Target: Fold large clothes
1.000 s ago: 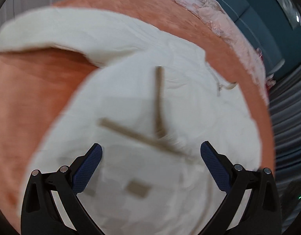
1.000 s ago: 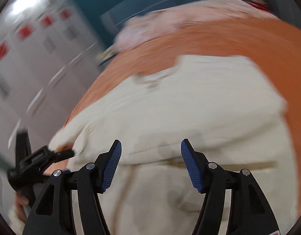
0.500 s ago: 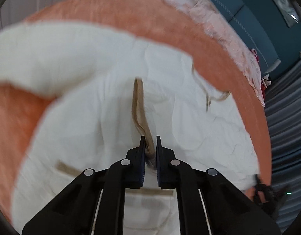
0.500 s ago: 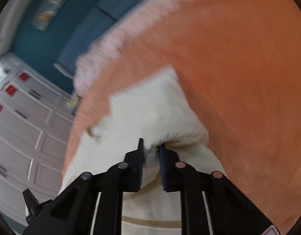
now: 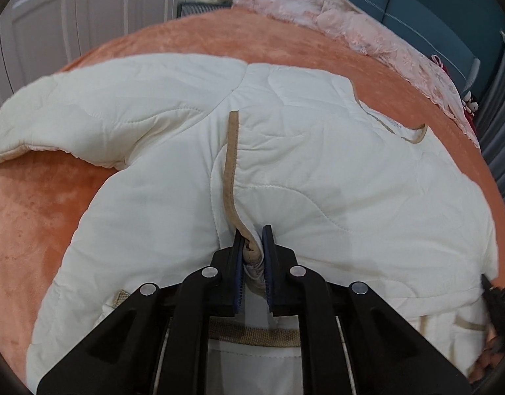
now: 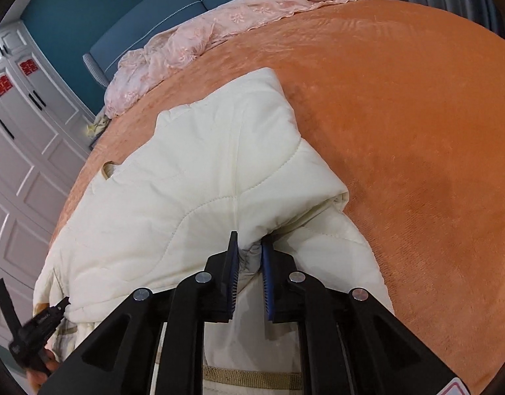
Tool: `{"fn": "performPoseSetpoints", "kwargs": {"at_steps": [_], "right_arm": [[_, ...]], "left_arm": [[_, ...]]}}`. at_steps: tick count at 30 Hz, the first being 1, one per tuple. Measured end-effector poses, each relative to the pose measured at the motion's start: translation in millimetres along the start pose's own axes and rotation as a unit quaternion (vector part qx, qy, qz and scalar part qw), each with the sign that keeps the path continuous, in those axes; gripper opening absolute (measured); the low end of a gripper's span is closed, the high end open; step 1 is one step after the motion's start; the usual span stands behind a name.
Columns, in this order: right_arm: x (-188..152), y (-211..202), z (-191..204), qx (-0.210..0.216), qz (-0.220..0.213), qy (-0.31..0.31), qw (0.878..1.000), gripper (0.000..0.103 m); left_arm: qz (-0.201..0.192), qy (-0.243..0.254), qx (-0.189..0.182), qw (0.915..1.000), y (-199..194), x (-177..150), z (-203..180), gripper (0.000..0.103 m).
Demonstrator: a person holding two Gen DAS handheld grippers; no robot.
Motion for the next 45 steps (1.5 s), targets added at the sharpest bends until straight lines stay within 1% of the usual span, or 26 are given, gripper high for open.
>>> {"fn": "performPoseSetpoints", "kwargs": {"at_steps": [2, 3, 4, 5, 6, 8, 9, 10, 12, 14, 16, 21, 26, 28, 30, 31, 32, 33, 35, 36, 37, 39, 40, 42, 43, 45], "right_arm": [[0, -15, 3, -0.031, -0.020, -0.001, 0.999, 0.021], [2, -38, 11, -0.058, -0.058, -0.005, 0.997, 0.027], [1, -53, 17, -0.066, -0.085, -0.014, 0.994, 0.028], [0, -68, 30, -0.064, -0.113, -0.029, 0.991, 0.029], [-4, -76, 52, -0.045, -0.122, -0.056, 0.990, 0.029], [-16, -64, 94, -0.019, -0.090, -0.120, 0.988, 0.028], [-29, -51, 117, -0.005, -0.068, -0.158, 0.985, 0.022], [-40, -38, 132, 0.001, -0.049, -0.181, 0.982, 0.021], [-60, -12, 146, 0.006, -0.004, -0.199, 0.980, 0.020], [-74, 5, 149, 0.000, 0.019, -0.202, 0.979, 0.019], [-85, 12, 145, -0.018, 0.019, -0.212, 0.977, 0.019], [-91, 22, 135, -0.017, 0.020, -0.205, 0.978, 0.017], [-99, 21, 140, -0.036, 0.003, -0.226, 0.974, 0.017], [-99, 22, 142, -0.036, 0.002, -0.226, 0.973, 0.017], [-98, 22, 141, -0.036, 0.003, -0.225, 0.974, 0.017], [-99, 22, 142, -0.037, 0.002, -0.225, 0.974, 0.017], [-99, 22, 142, -0.038, 0.001, -0.226, 0.973, 0.017], [-99, 21, 142, -0.040, -0.001, -0.227, 0.973, 0.017], [-99, 21, 143, -0.042, -0.003, -0.229, 0.973, 0.017], [-99, 21, 143, -0.042, -0.004, -0.229, 0.973, 0.017], [-99, 21, 143, -0.042, -0.005, -0.228, 0.973, 0.017], [-99, 21, 143, -0.042, -0.005, -0.228, 0.973, 0.017], [-99, 21, 143, -0.043, -0.005, -0.229, 0.972, 0.017], [-99, 21, 144, -0.044, -0.006, -0.230, 0.972, 0.017], [-99, 21, 144, -0.045, -0.007, -0.231, 0.972, 0.017], [-99, 21, 144, -0.046, -0.008, -0.232, 0.972, 0.017]], "left_arm": [[-0.019, 0.012, 0.008, 0.9997, -3, -3, -3, 0.011], [-0.025, 0.015, 0.011, 0.9995, -5, -3, -4, 0.011], [-0.030, 0.016, 0.013, 0.9993, -6, -4, -4, 0.011], [-0.035, 0.018, 0.014, 0.9991, -6, -5, -4, 0.012], [-0.038, 0.018, 0.015, 0.9990, -7, -6, -6, 0.012], [-0.042, 0.021, 0.019, 0.9987, -7, -6, -8, 0.012], [-0.043, 0.022, 0.020, 0.9986, -8, -6, -8, 0.012], [-0.044, 0.022, 0.020, 0.9986, -8, -6, -8, 0.012], [-0.044, 0.021, 0.018, 0.9986, -8, -8, -8, 0.012], [-0.047, 0.021, 0.017, 0.9985, -8, -9, -8, 0.012], [-0.050, 0.023, 0.020, 0.9983, -7, -10, -8, 0.013], [-0.057, 0.029, 0.026, 0.9976, -6, -12, -10, 0.013], [-0.057, 0.025, 0.022, 0.9978, -5, -13, -11, 0.014], [-0.050, 0.008, 0.000, 0.9987, -9, -10, -7, 0.015], [-0.032, -0.025, -0.043, 0.9983, -19, -7, 3, 0.027], [-0.018, -0.049, -0.069, 0.9963, -29, -6, 14, 0.032], [-0.017, -0.070, -0.080, 0.9942, -41, -5, 27, 0.045], [-0.032, -0.099, -0.085, 0.9909, -60, -3, 51, 0.062], [-0.059, -0.137, -0.078, 0.9858, -85, 2, 94, 0.078], [-0.067, -0.160, -0.060, 0.9830, -95, 6, 129, 0.081], [-0.066, -0.174, -0.048, 0.9813, -98, 8, 152, 0.082], [-0.054, -0.217, -0.014, 0.9747, -97, 11, 213, 0.081], [-0.046, -0.248, 0.015, 0.9676, -95, 12, 253, 0.081], [-0.042, -0.298, 0.043, 0.9525, -93, 11, 309, 0.081], [-0.040, -0.331, 0.054, 0.9413, -91, 11, 341, 0.081], [-0.043, -0.377, 0.048, 0.9238, -85, 13, 379, 0.079]]}}
Point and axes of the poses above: each gripper's, at about its wrist camera, not at the fingertips, and y roughly the way its jaws point, z to its left, x to its top, the point moved 7 cm from there along y, roughly the way its jaws point, and after that the axes turned 3 degrees about y, right-handed, at the moved point
